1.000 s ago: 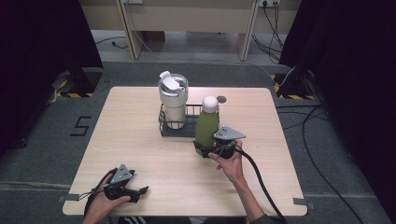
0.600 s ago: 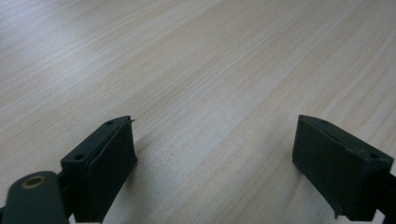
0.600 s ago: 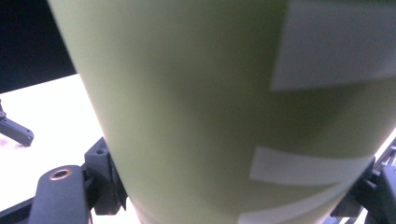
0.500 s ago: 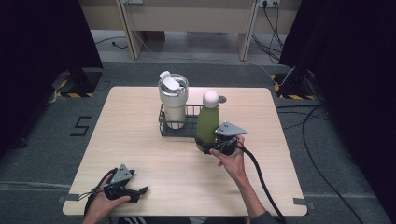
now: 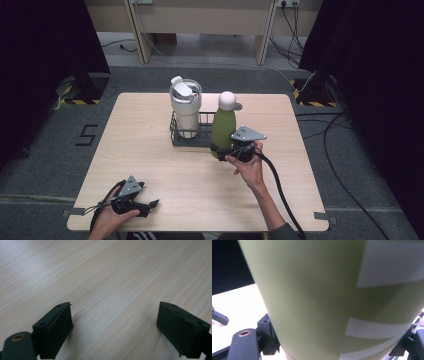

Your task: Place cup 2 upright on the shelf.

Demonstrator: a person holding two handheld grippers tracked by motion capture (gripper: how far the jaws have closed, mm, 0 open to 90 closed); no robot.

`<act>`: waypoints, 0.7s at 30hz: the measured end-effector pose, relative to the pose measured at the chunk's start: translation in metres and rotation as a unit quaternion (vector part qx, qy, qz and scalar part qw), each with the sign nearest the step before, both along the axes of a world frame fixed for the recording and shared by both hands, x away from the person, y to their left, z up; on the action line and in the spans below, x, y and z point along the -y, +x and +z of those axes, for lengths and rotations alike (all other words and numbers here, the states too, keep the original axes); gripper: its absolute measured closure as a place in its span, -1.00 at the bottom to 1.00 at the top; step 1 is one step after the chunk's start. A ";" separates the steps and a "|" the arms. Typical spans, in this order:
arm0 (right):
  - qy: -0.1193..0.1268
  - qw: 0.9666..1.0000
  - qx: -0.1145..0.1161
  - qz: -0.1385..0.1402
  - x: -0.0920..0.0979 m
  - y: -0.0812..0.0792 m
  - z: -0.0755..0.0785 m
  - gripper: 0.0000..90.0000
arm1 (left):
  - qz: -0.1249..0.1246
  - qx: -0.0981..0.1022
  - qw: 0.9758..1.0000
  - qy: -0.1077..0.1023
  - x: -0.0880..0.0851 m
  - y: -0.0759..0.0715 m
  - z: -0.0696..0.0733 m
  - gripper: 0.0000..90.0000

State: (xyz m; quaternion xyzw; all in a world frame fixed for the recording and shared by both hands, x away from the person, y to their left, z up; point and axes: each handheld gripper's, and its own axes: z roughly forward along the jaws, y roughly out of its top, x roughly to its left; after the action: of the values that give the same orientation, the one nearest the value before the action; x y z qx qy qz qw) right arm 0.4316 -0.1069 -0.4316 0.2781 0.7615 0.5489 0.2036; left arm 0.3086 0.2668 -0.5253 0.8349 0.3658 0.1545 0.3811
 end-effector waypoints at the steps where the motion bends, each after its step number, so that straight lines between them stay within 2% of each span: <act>1: 0.000 1.000 0.000 0.000 0.000 0.000 0.000 -0.54 | 0.000 0.000 1.000 0.000 0.000 0.000 0.000 -0.73; 7: -0.003 1.000 -0.005 -0.004 0.000 0.003 0.007 -0.54 | 0.000 0.000 1.000 0.000 0.000 0.000 0.000 -0.73; 21: -0.004 1.000 0.000 -0.017 0.001 0.011 0.026 -0.54 | 0.000 0.000 1.000 0.000 0.000 0.000 0.000 -0.73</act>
State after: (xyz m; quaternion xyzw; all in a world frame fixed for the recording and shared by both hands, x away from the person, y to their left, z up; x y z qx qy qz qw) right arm 0.4428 -0.1082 -0.4059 0.2903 0.7588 0.5425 0.2137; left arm 0.3087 0.2668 -0.5253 0.8347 0.3661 0.1546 0.3812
